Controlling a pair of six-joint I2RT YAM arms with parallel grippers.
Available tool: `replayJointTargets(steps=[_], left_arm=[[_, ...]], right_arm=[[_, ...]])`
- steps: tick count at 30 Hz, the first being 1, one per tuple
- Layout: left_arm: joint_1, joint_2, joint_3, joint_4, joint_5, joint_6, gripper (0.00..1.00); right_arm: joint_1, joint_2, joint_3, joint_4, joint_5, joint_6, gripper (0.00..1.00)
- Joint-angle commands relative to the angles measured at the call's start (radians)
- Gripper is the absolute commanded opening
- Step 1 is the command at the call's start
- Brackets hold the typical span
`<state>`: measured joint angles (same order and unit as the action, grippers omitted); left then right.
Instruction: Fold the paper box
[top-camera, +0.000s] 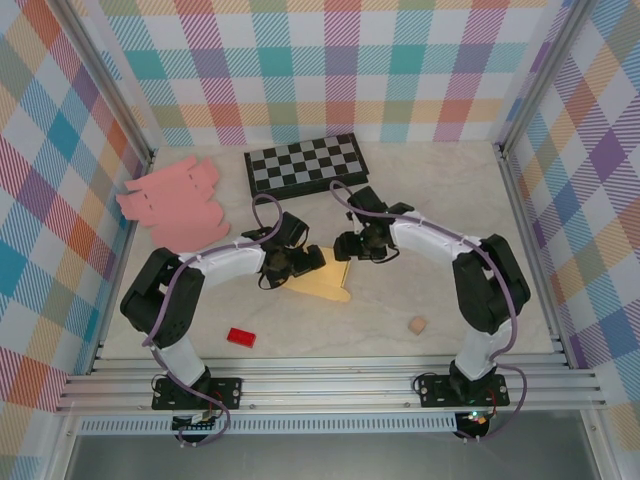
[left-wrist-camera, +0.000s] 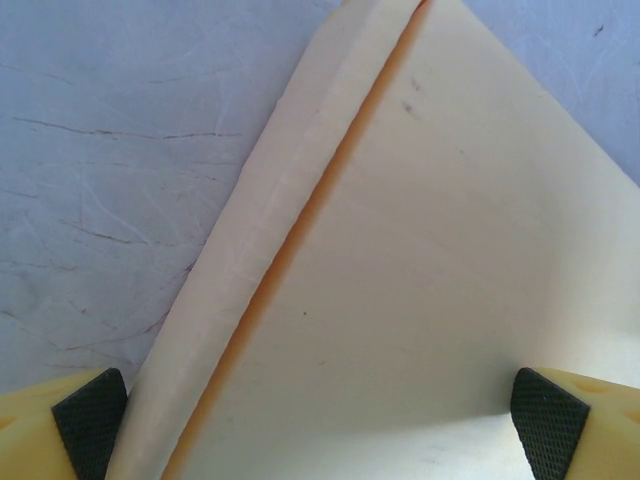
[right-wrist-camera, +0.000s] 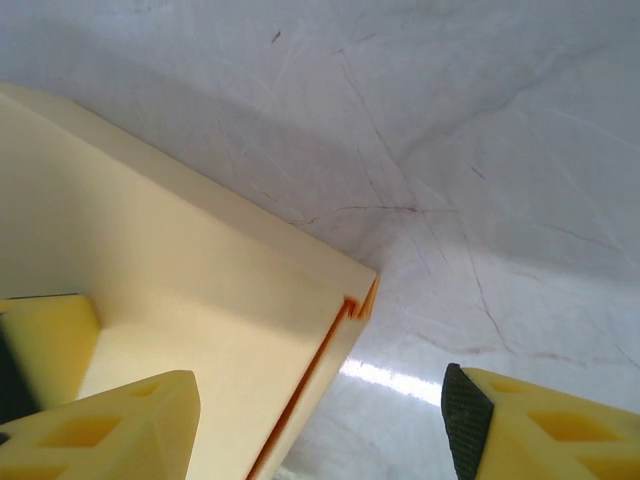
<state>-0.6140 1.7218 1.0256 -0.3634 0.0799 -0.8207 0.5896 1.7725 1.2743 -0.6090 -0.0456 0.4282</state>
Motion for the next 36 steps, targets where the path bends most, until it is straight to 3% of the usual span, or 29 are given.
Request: replayJointTargets(steps=[1, 10, 15, 24, 36], left_arm=[[-0.010, 0.034, -0.023, -0.032, -0.044, -0.034, 1.00], [-0.010, 0.030, -0.028, -0.031, -0.055, -0.056, 1.00], [-0.012, 0.023, -0.032, -0.028, -0.060, -0.067, 0.99], [-0.012, 0.018, -0.046, -0.023, -0.066, -0.089, 0.99], [-0.011, 0.008, -0.049, -0.027, -0.069, -0.094, 0.99]], right_arm=[[-0.003, -0.081, 0.019, -0.114, 0.009, 0.146, 0.66], [0.006, -0.255, -0.273, 0.118, -0.251, 0.471, 0.60], [0.046, -0.293, -0.339, 0.204, -0.206, 0.504, 0.57], [0.126, -0.212, -0.325, 0.239, -0.205, 0.533, 0.55], [0.144, -0.180, -0.340, 0.269, -0.153, 0.475, 0.55]])
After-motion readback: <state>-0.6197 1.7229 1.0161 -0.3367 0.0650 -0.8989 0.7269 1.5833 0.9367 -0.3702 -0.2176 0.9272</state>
